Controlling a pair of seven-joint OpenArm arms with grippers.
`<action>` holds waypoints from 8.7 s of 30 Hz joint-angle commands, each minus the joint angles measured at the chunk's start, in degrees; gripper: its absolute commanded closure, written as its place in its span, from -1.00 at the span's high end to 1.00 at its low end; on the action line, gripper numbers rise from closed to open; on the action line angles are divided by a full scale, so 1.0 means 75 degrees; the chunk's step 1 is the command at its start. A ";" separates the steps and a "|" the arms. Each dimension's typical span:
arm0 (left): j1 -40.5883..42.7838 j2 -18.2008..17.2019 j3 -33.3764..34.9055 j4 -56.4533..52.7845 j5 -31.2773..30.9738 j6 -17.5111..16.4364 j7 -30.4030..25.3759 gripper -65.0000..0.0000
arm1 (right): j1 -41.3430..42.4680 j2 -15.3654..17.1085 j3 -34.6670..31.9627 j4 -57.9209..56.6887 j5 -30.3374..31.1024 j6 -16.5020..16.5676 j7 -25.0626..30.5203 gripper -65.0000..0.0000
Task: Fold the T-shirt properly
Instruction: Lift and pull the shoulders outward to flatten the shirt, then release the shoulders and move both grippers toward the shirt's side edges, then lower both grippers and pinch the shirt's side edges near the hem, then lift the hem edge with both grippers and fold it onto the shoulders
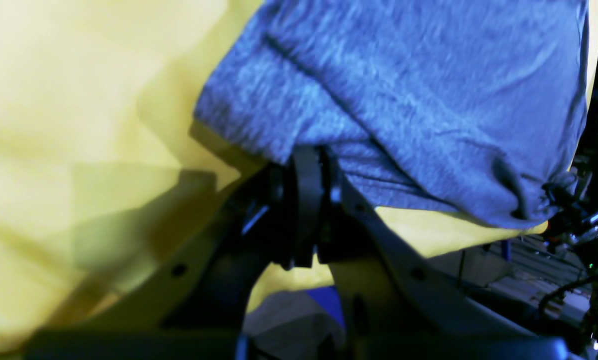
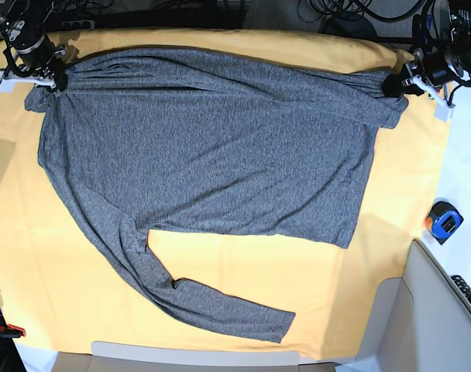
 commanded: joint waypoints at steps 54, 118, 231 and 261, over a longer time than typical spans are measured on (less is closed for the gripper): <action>0.0842 0.0188 -0.0195 0.0457 -0.0040 0.0075 -0.0126 -0.59 | -0.1749 -0.0139 0.0275 0.0633 0.0338 -0.0289 -0.0897 -0.15; -0.4070 0.0833 -0.0722 0.0996 0.2070 0.0075 0.2007 -0.41 | 0.6949 0.1960 -0.3100 -0.7420 -0.3823 0.4927 0.0146 0.18; -0.8934 0.1607 0.4881 -0.6376 0.2878 -0.1812 -0.1615 -0.20 | 0.5659 0.1538 -0.4062 -0.5685 -0.3870 0.4892 0.0205 -1.00; -0.7692 0.0751 0.3955 -0.4407 0.2831 -0.1848 -0.1650 -1.00 | 0.4815 0.1713 -0.4015 -0.2977 -0.3870 0.4880 0.0193 -1.00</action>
